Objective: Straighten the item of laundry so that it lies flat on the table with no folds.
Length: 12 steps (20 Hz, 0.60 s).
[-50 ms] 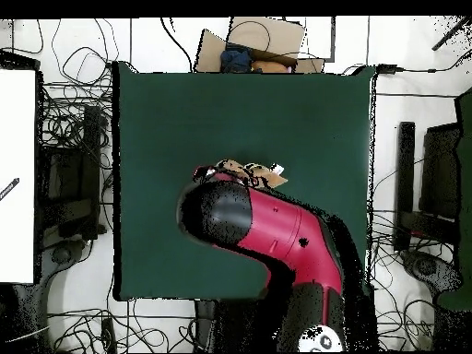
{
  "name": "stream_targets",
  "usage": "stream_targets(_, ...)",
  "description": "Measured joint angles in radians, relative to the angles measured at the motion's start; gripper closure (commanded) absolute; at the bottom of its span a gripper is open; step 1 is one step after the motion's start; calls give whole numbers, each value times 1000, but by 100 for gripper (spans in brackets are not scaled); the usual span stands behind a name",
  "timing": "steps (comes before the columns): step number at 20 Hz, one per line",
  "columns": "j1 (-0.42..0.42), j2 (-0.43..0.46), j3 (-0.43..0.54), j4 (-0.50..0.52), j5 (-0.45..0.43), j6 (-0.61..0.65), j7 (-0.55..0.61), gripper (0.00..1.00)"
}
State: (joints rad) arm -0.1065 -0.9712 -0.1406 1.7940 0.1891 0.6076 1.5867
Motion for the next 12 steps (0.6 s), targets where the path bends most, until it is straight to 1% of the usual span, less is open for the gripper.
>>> stream_targets(12,-2,-81,0,53,0,10,0,100)
